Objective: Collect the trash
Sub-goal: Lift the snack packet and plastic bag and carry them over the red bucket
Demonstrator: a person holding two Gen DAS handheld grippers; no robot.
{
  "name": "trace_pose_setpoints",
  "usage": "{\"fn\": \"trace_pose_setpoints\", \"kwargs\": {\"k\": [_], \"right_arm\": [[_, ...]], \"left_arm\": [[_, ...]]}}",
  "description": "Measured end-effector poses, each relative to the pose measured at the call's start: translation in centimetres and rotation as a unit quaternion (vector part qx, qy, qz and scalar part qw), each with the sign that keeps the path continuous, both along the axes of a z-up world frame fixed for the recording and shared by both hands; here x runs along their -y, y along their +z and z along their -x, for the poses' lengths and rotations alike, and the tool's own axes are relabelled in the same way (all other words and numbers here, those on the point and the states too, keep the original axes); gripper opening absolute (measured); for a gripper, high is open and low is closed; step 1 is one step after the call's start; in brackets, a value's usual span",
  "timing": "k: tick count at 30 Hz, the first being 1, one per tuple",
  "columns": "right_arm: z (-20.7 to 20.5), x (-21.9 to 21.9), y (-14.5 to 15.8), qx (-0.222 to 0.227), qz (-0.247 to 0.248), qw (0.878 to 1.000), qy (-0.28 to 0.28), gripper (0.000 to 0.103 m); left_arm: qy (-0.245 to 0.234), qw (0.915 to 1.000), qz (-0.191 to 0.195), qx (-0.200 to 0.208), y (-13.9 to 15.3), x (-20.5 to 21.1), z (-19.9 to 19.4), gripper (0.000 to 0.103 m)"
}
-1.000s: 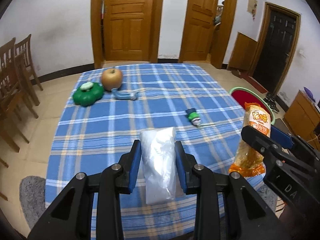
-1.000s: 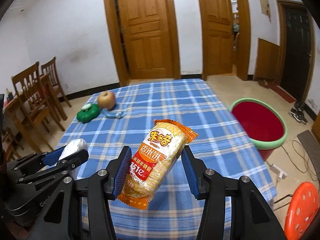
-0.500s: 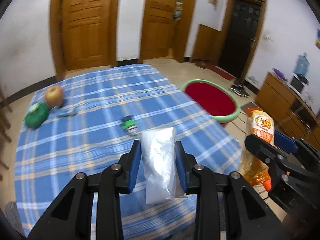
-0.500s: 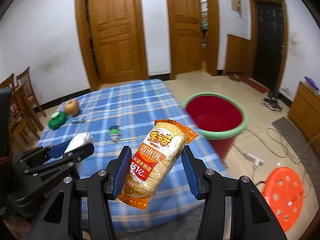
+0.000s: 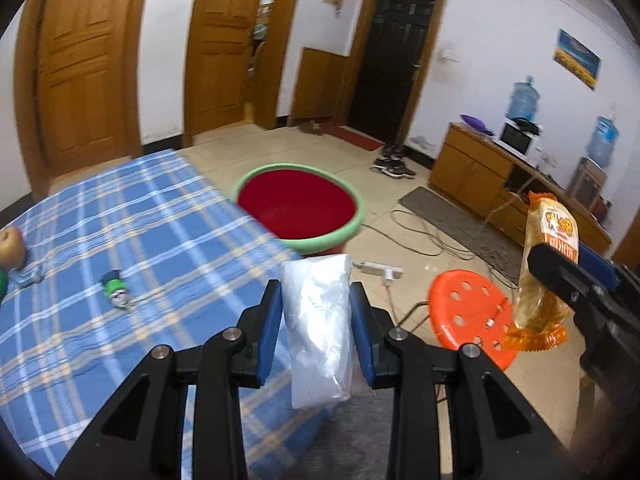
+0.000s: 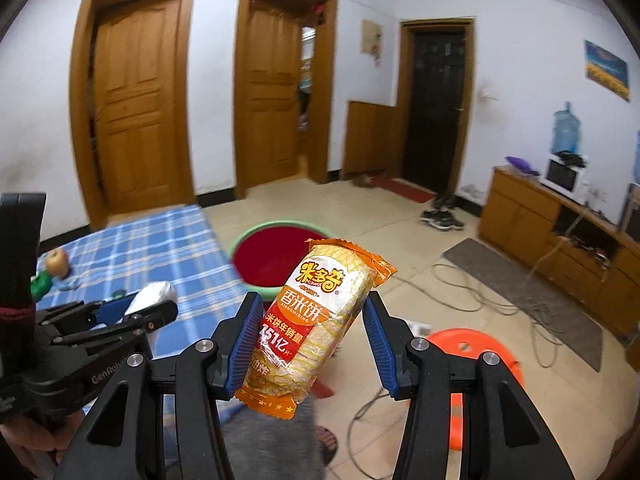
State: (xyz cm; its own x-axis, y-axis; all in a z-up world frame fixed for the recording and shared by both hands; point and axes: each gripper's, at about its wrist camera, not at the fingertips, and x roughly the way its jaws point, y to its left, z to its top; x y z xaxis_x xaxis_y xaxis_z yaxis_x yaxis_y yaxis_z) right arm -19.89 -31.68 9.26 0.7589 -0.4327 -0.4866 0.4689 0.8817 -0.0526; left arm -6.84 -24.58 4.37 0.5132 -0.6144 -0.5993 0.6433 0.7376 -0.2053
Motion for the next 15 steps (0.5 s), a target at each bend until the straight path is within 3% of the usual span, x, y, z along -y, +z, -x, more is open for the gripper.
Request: {"fn": "trace_pose_setpoints", "kwargs": {"k": [5, 11, 15], "right_arm": [[1.8, 0.9, -0.3, -0.007, -0.003, 1.0, -0.021, 0.052], [2.6, 1.2, -1.3, -0.005, -0.026, 1.0, -0.013, 0.052], [2.2, 1.2, -1.6, -0.001, -0.037, 0.999, -0.001, 0.052]], "left_arm": [[-0.018, 0.9998, -0.007, -0.003, -0.4, 1.2, 1.4, 0.035], [-0.003, 0.9995, -0.023, 0.019, -0.4, 0.7, 2.2, 0.035], [0.007, 0.9997, -0.021, 0.012, -0.4, 0.1, 1.5, 0.035]]}}
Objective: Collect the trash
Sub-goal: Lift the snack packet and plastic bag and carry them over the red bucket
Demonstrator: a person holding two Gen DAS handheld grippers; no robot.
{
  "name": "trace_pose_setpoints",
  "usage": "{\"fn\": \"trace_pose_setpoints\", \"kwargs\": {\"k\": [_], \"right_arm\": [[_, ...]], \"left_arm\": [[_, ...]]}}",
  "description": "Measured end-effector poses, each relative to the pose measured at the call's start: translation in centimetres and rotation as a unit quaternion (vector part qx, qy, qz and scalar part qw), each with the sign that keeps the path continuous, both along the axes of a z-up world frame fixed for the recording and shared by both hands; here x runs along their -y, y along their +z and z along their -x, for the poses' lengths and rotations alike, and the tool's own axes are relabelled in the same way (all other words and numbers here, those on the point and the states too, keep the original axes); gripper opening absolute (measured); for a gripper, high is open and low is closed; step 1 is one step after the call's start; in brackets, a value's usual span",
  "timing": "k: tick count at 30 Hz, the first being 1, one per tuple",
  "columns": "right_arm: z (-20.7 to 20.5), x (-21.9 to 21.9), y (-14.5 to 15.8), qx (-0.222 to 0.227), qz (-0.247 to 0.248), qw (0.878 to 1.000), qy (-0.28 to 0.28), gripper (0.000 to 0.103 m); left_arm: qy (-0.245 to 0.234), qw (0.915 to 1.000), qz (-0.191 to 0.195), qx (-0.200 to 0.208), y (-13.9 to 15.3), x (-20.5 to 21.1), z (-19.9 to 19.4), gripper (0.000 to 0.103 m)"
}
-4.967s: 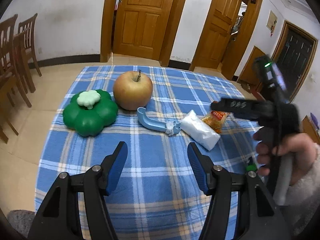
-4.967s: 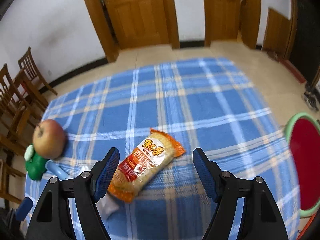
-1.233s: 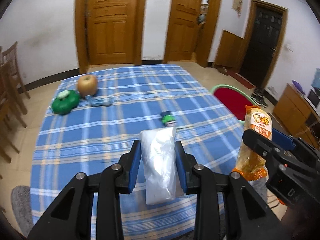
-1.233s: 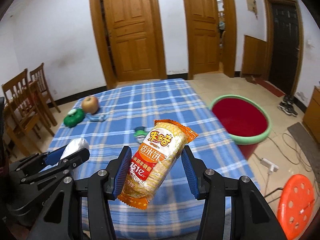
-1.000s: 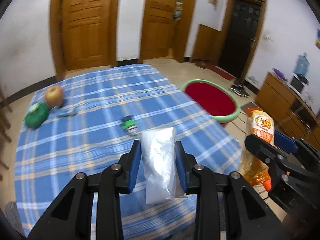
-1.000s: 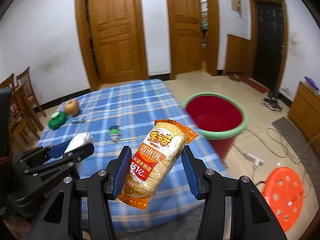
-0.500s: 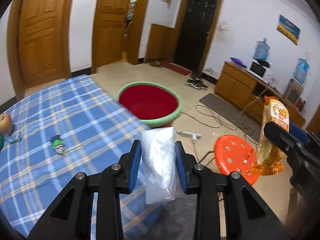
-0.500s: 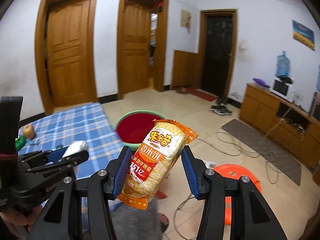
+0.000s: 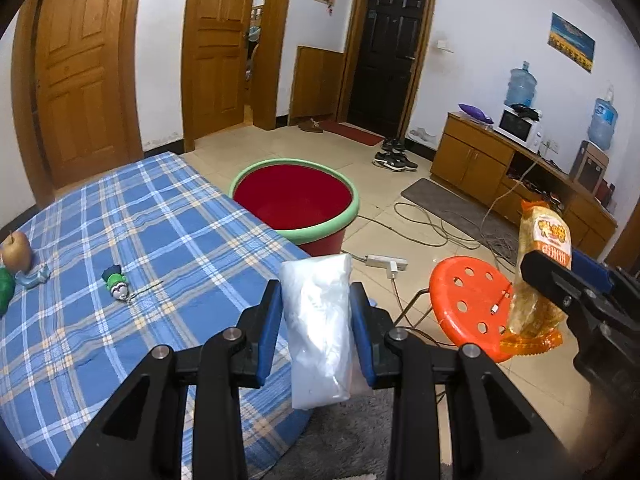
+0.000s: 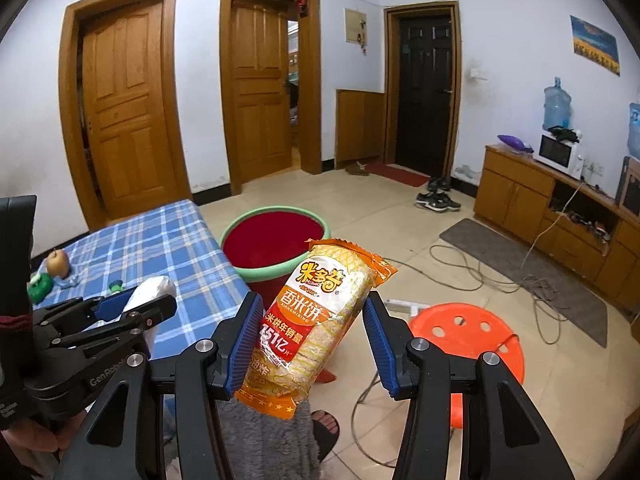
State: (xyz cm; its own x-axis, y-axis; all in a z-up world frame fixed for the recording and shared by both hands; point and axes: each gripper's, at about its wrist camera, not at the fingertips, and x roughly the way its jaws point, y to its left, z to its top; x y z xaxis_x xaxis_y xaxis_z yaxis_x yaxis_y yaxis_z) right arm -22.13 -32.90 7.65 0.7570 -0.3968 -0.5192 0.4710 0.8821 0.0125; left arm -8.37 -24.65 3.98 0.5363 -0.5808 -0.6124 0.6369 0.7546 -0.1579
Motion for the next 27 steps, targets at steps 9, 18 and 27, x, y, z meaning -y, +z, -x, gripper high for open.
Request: {"fn": "trace_pose_setpoints", "kwargs": {"k": [9, 18, 27], "right_arm": [[-1.8, 1.2, -0.1, -0.005, -0.01, 1.0, 0.01, 0.052], [-6.7, 4.0, -0.9, -0.017, -0.033, 0.999, 0.01, 0.052], [-11.3, 6.3, -1.3, -0.018, -0.025, 0.999, 0.015, 0.052]], "left_arm": [[0.005, 0.9999, -0.002, 0.009, 0.3, 0.3, -1.9, 0.035], [0.006, 0.9999, -0.015, -0.003, 0.5, 2.3, -5.9, 0.035], [0.001, 0.9997, -0.023, -0.001, 0.6, 5.0, -10.6, 0.035]]}}
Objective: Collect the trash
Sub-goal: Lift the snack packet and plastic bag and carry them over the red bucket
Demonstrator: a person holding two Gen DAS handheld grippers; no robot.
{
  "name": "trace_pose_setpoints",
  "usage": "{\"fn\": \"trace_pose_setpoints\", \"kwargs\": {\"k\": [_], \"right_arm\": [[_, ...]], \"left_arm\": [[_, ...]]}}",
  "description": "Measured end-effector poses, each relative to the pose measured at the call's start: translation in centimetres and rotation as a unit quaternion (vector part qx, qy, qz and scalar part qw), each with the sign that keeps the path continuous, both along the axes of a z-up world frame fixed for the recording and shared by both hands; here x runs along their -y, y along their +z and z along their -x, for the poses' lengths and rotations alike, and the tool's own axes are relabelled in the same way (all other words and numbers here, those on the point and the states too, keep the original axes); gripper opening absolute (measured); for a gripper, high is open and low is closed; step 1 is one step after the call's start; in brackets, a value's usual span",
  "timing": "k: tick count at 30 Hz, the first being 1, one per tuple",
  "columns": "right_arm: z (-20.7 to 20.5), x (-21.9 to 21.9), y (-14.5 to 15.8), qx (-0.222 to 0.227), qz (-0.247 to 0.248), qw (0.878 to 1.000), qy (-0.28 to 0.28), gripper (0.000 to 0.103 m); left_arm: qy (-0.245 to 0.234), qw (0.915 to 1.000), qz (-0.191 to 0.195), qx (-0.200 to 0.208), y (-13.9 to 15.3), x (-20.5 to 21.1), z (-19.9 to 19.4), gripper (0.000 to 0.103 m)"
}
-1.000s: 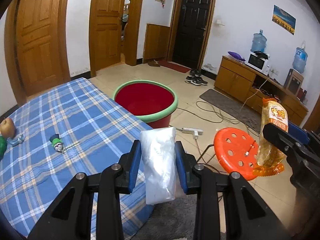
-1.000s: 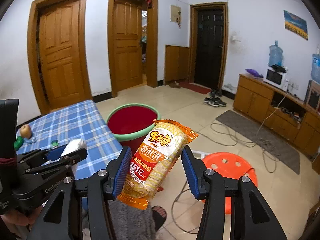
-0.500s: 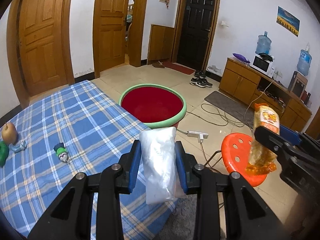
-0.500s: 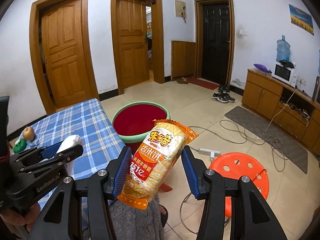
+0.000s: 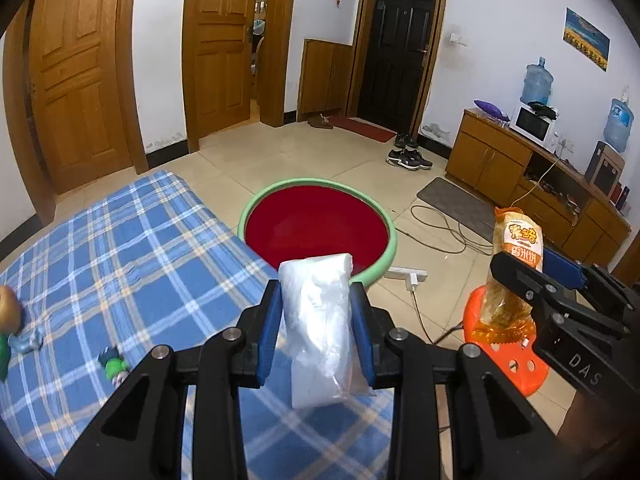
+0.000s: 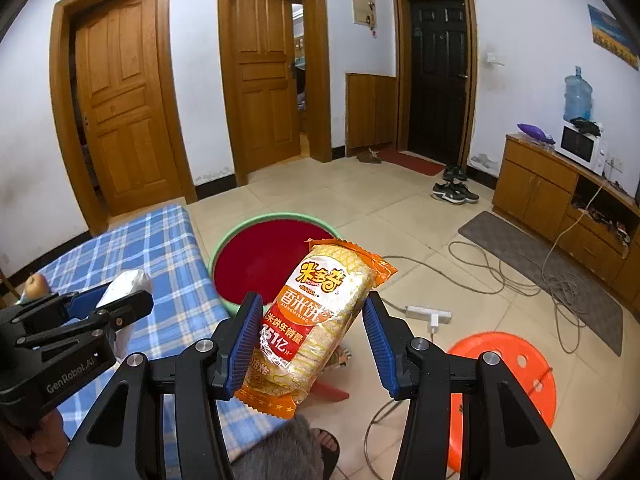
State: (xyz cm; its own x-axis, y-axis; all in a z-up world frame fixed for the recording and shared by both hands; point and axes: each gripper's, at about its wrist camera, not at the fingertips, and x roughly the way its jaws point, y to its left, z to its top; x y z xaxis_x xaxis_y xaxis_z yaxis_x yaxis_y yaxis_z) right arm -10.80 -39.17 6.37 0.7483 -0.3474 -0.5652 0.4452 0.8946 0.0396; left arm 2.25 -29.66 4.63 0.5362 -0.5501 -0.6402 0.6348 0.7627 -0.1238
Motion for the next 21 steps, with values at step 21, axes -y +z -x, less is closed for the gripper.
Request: {"fn": "trace_pose_setpoints", "kwargs": {"k": [21], "right_arm": [[-8.6, 4.7, -1.6, 0.027, 0.001, 1.0, 0.002, 0.052]], "left_arm": [[-0.038, 0.9987, 0.003, 0.035, -1.0, 6.1, -8.2, 0.035]]}}
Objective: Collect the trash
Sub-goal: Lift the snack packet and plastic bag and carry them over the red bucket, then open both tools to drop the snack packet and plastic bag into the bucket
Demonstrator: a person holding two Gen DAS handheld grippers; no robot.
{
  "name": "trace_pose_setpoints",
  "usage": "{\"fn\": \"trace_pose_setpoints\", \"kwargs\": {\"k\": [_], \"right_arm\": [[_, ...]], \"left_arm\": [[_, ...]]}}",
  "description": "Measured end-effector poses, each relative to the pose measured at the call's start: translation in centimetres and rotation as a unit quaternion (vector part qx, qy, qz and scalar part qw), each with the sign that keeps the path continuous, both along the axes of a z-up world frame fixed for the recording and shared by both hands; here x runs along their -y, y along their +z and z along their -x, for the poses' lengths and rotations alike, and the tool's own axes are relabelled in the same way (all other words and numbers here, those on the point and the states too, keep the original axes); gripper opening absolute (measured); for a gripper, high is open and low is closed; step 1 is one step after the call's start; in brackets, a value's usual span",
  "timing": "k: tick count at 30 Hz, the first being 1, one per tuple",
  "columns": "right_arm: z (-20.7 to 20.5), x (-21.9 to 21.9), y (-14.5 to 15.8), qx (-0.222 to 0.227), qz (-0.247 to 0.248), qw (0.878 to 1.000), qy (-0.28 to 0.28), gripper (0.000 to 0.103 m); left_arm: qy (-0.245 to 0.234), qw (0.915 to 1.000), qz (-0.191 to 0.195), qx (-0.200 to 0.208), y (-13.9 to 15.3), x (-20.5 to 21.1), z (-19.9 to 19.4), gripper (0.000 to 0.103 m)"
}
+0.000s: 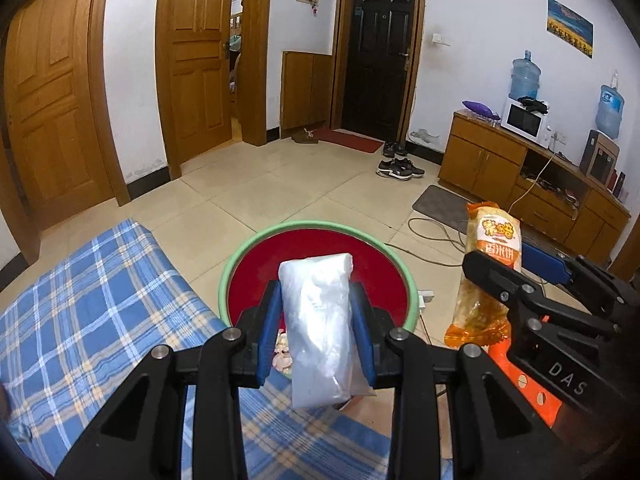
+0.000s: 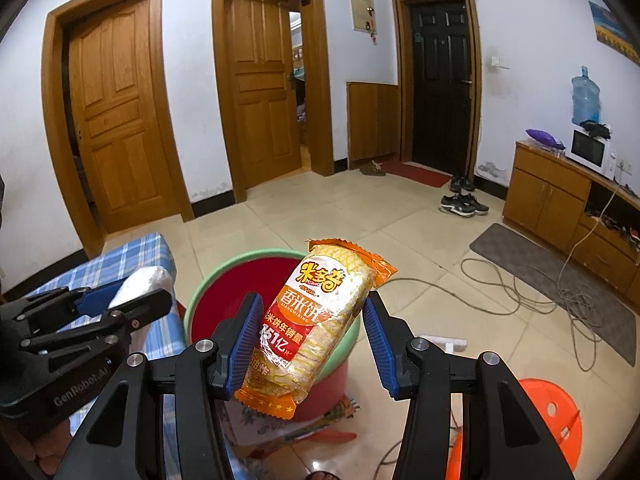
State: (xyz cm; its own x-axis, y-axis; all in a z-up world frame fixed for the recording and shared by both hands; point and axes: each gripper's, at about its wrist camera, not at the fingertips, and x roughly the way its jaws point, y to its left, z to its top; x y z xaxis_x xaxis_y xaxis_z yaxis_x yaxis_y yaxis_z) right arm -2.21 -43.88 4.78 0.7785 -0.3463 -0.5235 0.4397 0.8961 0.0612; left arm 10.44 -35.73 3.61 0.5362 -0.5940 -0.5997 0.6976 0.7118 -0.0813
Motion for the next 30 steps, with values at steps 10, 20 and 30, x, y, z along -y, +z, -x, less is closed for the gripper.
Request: {"fn": "trace_pose_setpoints", "kwargs": {"k": [10, 20, 30], "right_arm": [[-3.2, 0.4, -0.8, -0.001, -0.003, 1.0, 0.017, 0.052], [-6.3, 1.1, -2.4, 0.0, -0.012, 1.0, 0.014, 0.052], [-8.4, 1.3, -4.5, -0.003, 0.014, 0.999, -0.031, 0.052]], "left_arm": [[0.015, 0.9996, -0.007, -0.023, -2.0, 1.2, -3.5, 0.035], [0.028, 0.9995, 0.011, -0.007, -4.0, 2.3, -6.1, 0.035], [0.032, 0.9992, 0.025, 0.002, -5.9, 2.6, -8.2, 0.035]]}}
